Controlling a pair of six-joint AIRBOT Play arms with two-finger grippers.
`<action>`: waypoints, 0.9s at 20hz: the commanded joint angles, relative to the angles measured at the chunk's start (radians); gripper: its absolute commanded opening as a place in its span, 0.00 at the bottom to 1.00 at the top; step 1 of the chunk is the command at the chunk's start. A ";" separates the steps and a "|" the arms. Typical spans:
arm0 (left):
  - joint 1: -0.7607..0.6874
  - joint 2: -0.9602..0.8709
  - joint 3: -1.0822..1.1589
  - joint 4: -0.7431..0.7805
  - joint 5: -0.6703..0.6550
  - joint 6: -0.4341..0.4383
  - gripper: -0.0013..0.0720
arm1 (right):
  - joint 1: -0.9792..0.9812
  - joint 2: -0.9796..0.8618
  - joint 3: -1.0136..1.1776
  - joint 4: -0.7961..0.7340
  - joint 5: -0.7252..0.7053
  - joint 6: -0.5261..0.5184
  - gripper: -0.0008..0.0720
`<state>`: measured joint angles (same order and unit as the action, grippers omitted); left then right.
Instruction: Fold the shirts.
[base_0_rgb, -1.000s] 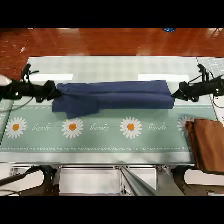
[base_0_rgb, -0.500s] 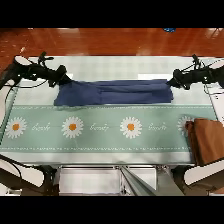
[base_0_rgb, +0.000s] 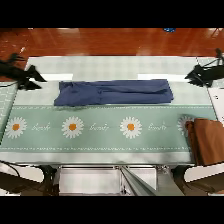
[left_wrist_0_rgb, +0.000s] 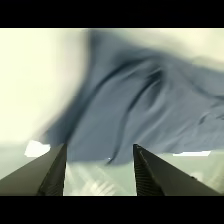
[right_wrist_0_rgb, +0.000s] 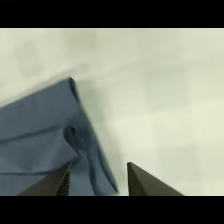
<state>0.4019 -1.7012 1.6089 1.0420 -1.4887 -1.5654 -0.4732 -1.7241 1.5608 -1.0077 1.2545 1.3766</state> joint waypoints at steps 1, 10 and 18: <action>0.077 0.215 -0.122 0.108 0.063 -0.017 0.70 | -0.097 0.045 -0.035 -0.038 0.072 -0.004 0.57; -0.223 0.786 -0.941 -0.068 0.670 -0.034 0.71 | 0.002 -0.079 -0.178 0.175 -0.063 -0.051 0.57; -0.284 0.755 -0.951 -0.086 0.711 -0.037 0.71 | 0.186 -0.179 -0.174 0.304 -0.080 -0.077 0.56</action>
<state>0.1326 -0.9497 0.6712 0.9707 -0.8047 -1.6012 -0.3592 -1.8786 1.3849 -0.7456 1.2060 1.3109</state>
